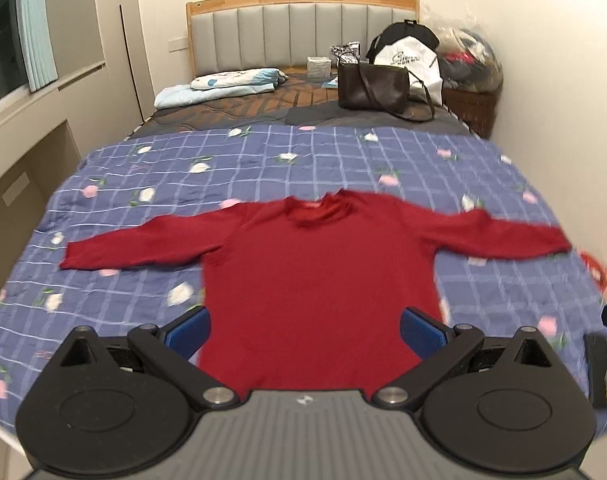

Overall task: Fold small clothes
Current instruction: 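Grasp the red sweater's sleeve cuff with the right gripper and lift it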

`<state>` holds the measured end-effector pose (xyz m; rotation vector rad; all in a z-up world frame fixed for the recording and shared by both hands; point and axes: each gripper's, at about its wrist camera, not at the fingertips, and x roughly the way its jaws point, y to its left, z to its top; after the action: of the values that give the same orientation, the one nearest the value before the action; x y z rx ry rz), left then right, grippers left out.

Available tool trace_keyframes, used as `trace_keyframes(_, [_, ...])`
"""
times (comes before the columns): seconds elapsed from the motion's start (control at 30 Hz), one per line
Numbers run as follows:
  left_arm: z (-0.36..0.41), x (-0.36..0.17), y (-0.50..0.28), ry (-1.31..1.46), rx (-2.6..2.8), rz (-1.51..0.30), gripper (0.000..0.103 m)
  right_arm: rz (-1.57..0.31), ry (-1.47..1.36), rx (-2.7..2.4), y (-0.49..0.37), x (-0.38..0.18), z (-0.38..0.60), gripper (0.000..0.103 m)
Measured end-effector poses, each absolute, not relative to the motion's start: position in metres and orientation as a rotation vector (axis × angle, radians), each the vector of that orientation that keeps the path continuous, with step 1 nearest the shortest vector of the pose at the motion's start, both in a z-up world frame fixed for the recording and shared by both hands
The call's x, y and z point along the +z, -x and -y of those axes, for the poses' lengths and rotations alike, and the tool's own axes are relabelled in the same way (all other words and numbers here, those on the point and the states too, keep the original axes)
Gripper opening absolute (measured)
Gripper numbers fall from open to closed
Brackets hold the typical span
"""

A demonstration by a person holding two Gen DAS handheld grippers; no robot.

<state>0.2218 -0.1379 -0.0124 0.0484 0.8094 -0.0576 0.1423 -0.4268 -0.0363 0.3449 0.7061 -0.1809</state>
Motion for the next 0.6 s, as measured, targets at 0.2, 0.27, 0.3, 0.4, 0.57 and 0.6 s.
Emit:
trace_keyframes(0.2, [0.202, -0.037, -0.292, -0.009, -0.025, -0.873, 0.103, -0.768, -0.379, -0.288, -0.215, -0.060, 0.513, 0.103])
trace_keyframes(0.27, [0.223, -0.045, -0.313, -0.013, -0.018, -0.899, 0.103, -0.795, -0.383, -0.334, -0.237, -0.072, 0.540, 0.103])
trace_keyframes(0.3, [0.232, -0.048, -0.322, -0.016, -0.013, -0.905, 0.103, -0.802, -0.390, -0.354, -0.247, -0.079, 0.554, 0.103])
trace_keyframes(0.4, [0.258, -0.055, -0.344, -0.032, -0.008, -0.900, 0.103, -0.798, -0.449, -0.396, -0.277, -0.104, 0.598, 0.103])
trace_keyframes(0.57, [0.292, -0.076, -0.378, -0.063, -0.003, -0.921, 0.103, -0.793, -0.582, -0.443, -0.327, -0.154, 0.660, 0.102])
trace_keyframes(0.6, [0.296, -0.081, -0.384, -0.060, -0.001, -0.931, 0.103, -0.792, -0.597, -0.453, -0.337, -0.164, 0.670, 0.102])
